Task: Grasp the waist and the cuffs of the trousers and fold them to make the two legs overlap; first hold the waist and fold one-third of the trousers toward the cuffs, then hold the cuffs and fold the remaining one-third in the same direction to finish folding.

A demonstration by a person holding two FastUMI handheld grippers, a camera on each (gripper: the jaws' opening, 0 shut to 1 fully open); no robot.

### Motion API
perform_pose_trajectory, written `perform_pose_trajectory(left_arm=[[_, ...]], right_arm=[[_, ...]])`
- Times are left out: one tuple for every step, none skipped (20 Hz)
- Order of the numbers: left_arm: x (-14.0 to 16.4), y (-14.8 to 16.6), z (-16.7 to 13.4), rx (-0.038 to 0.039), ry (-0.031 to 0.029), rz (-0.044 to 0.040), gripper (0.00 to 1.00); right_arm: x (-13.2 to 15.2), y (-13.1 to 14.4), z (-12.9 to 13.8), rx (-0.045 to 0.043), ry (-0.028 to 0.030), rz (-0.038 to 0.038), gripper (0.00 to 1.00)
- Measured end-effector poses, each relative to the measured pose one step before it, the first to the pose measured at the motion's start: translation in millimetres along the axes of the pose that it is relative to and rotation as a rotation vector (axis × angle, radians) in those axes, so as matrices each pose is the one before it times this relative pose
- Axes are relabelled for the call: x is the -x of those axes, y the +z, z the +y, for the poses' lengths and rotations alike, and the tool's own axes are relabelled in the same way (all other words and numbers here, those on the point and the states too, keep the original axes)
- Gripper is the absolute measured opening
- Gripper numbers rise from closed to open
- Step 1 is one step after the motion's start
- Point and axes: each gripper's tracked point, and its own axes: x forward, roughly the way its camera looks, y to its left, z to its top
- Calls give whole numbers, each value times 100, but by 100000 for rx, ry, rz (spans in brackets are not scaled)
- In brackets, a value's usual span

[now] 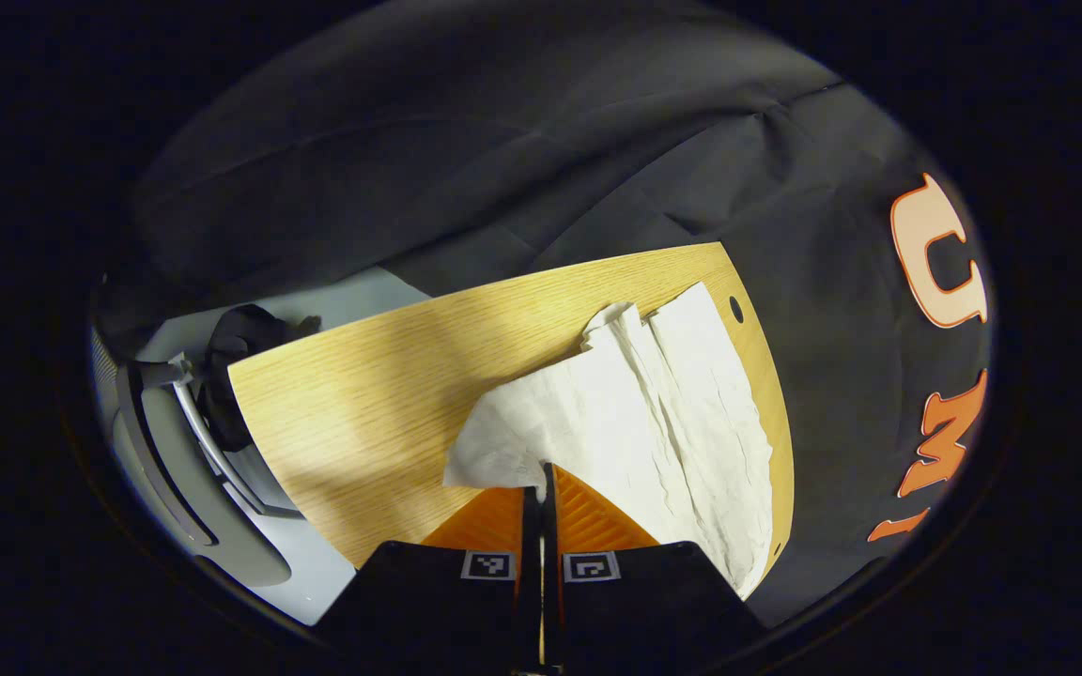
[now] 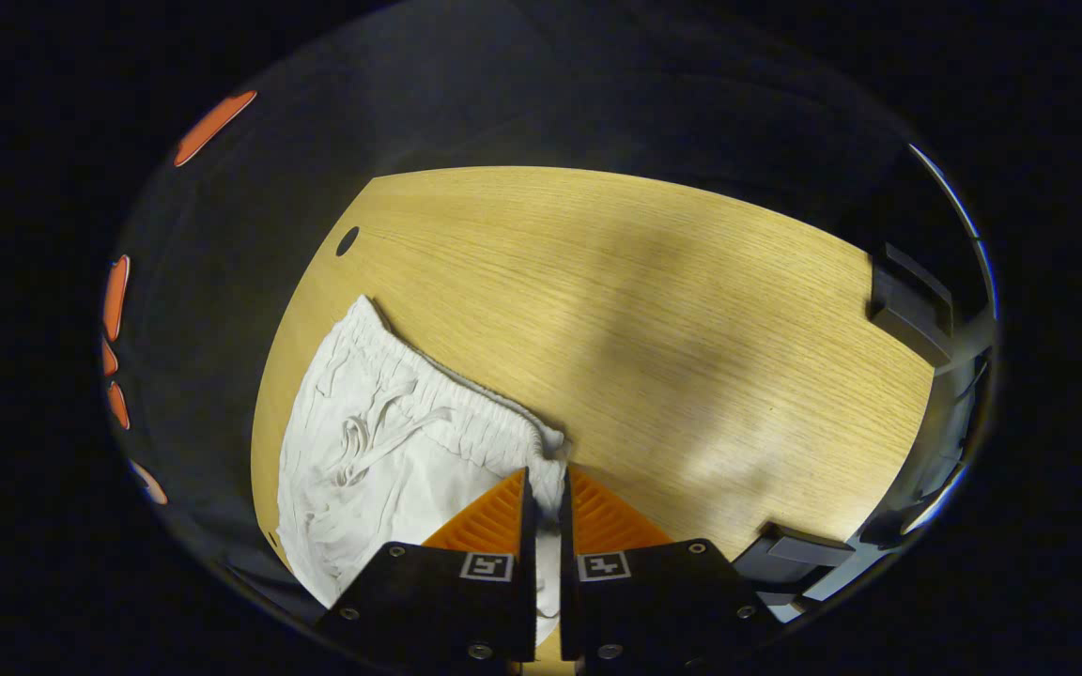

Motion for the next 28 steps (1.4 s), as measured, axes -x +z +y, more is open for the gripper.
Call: perform_pose_trajectory(left_arm=[[103, 200, -40, -5495, 1274, -723, 5], [44, 421, -285, -5260, 859, -969, 5], [104, 376, -773, -4091, -529, -79, 5], [-36, 545, -787, -3063, -1259, -191, 5], [-196, 573, -689, -2511, -968, 31, 5], [-96, 739, -797, -1998, -1157, -160, 5], [-241, 853, -849, -1843, -686, 51, 5], [-250, 686, -716, -2255, -466, 1082, 5], [-495, 769, -664, -2736, -229, 668, 5], [-211, 662, -752, -2860, -279, 860, 5], [-294, 457, -683, -2231, -791, 754, 6], [-419, 582, -746, -1873, -1367, 921, 5], [-538, 600, -454, -1825, -1094, 726, 5], [-356, 632, -577, -1359, -1609, 834, 5], [-342, 501, -512, -1198, -1415, 671, 5], [-399, 651, -653, -747, -1514, 910, 5], [-380, 514, -436, -1007, -1015, 1249, 5], [-499, 623, -493, -781, -747, 1148, 5], [-588, 680, -405, -595, -1247, 932, 5], [-409, 634, -381, -532, -1522, 569, 5], [-509, 658, -138, -717, -150, 1166, 5], [-239, 642, -52, -1281, 263, 1570, 5], [-218, 814, -84, -1066, -118, 125, 5], [-242, 412, -229, -873, -18, 1399, 5], [-180, 514, -289, -594, -161, 1333, 5], [-257, 578, -471, -730, -305, 505, 5], [-322, 763, -451, -1338, -54, -64, 5], [-401, 788, -298, -985, 197, -397, 5]], right_arm=[[126, 111, 238, -152, 663, -120, 7], [292, 142, 365, -803, 1008, -200, 6], [337, 331, 125, -799, 857, -714, 6], [611, 364, 47, -684, 878, -1207, 6], [491, 368, 270, -937, 671, -728, 5], [414, 252, 505, -1279, 977, -736, 6], [320, 200, 586, -1440, 1075, -285, 5], [335, 242, 350, -1546, 753, -470, 5], [342, 214, 498, -1591, 383, -4, 5], [318, 161, 726, -943, 708, -181, 6], [302, 211, 707, -183, 145, -506, 5], [313, 261, 510, -22, 93, -477, 5], [488, 204, 600, -419, 183, -133, 5], [361, 155, 775, -762, 393, -74, 5], [-20, 26, 660, -640, 228, -337, 5], [118, 163, 724, -105, 191, -716, 6], [178, 286, 658, 228, -282, -908, 5], [197, 267, 683, 692, -157, -825, 5], [235, 92, 463, 589, -908, -674, 5], [149, 93, 486, 566, -1061, -127, 5], [153, 264, 435, 639, -990, -366, 5], [131, 135, 620, 418, -95, 55, 5], [127, 264, 422, -358, 86, -354, 5], [19, 83, 437, -1143, 168, 139, 5], [28, 122, 482, -1660, 42, 456, 5], [47, 70, 644, -1331, 431, 802, 5], [36, -14, 468, -1069, 586, 748, 5], [-155, 132, 631, -681, 957, 923, 5]])
